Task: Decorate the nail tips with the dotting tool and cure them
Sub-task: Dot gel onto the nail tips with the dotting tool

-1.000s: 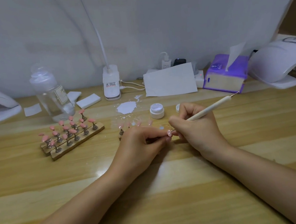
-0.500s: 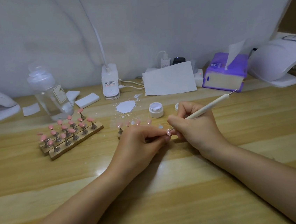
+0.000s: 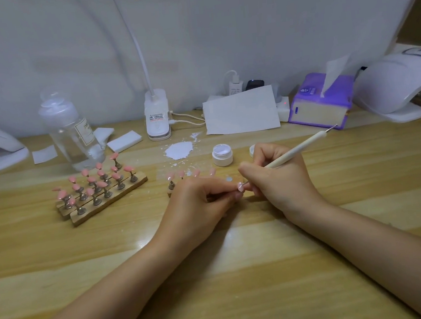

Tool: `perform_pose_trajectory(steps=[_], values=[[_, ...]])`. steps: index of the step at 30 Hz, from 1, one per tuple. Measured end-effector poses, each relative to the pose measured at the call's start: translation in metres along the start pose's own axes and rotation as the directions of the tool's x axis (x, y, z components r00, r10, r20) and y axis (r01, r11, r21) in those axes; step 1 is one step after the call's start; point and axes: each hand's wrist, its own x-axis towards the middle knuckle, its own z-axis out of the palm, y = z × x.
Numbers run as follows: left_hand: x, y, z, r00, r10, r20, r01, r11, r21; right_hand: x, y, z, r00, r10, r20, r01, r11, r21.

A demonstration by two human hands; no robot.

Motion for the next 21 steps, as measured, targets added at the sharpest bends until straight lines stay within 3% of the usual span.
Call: perform_pose_trajectory(steps=[21], values=[[0.0007,-0.0032,-0.0003,1.000,-0.004,-0.018,0.004,0.999,0.044,0.0003,0.0010,-0.0003,1.000,0.000,-0.015,0.000,1.000,-0.024]])
